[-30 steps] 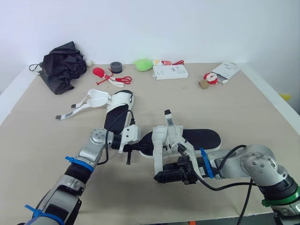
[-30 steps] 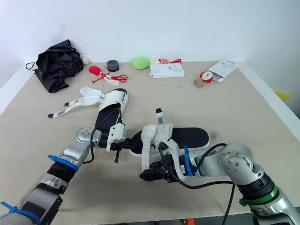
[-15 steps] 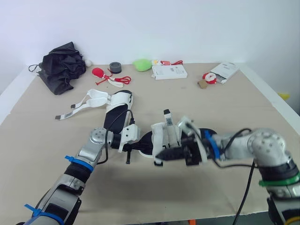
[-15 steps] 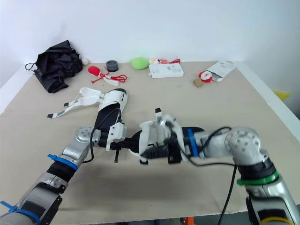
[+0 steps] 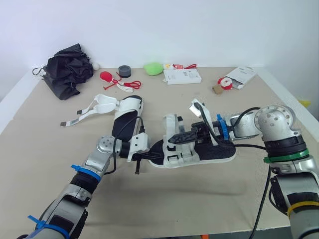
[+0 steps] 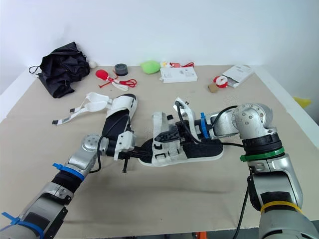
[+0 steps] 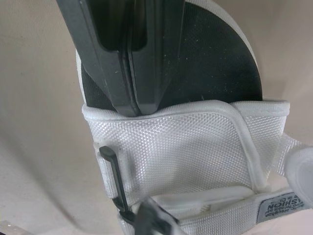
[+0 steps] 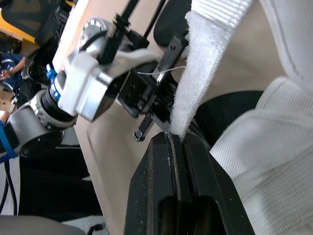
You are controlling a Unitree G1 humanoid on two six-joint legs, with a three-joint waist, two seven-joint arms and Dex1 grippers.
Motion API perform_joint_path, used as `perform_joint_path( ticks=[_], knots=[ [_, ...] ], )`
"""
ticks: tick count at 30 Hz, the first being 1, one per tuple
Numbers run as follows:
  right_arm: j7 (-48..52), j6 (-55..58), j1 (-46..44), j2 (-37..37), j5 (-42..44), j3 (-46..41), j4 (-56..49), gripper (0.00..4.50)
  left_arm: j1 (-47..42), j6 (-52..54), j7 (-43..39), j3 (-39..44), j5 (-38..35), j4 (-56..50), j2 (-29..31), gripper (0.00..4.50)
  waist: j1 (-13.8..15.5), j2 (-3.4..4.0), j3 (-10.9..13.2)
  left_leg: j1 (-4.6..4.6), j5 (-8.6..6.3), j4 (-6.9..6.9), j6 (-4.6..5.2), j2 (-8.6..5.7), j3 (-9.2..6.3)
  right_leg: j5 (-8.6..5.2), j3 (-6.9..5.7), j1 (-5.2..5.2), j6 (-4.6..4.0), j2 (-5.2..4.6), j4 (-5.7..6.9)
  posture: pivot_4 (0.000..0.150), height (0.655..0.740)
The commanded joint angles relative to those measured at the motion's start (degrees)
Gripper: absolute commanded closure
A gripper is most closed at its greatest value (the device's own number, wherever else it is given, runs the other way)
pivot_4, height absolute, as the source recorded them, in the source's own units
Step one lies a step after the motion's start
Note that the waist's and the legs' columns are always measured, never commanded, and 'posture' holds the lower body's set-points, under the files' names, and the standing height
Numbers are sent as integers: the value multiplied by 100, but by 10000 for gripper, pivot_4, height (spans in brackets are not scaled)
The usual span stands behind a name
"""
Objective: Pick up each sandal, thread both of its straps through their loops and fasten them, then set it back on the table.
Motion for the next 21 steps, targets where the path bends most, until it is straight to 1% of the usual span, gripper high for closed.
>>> perform_joint_path(
  ticks=[1, 4, 11, 18, 21],
  knots=[
    [275, 168, -20, 66, -281, -76, -81, 44350, 357, 178, 44, -382, 538, 308, 136, 45000, 0, 0, 0, 0, 0, 0, 0, 0, 0, 0, 0, 0, 0, 0, 0, 1500, 7400],
    [450, 208, 64, 86, -558, -61, -171, 44350, 403, 195, 68, -389, 529, 249, 151, 45000, 0, 1, 0, 0, 0, 0, 0, 0, 0, 0, -1, 1, 0, -2, 0, 1500, 7400],
    [737, 203, 70, 184, -1068, -129, 51, 44350, 445, 228, 64, -404, 516, 186, 165, 45000, -2, 2, 0, -1, 0, -1, 0, 0, 0, 0, -2, -1, 0, -1, 0, 1500, 7400],
    [1029, 125, -214, 368, -1500, -334, 444, 44350, 445, 253, 53, -404, 507, 207, 166, 45000, -7, 5, 1, 0, 0, -1, 0, 0, 1, 0, -1, -2, 0, 0, 0, 1500, 7400],
    [1099, 114, -189, 427, -1671, -329, 495, 44350, 461, 274, 48, -397, 495, 188, 180, 45000, -7, 5, 0, 0, 0, -1, 0, 0, 0, 0, -2, -2, 0, 1, 1, 1500, 7400]
  ],
)
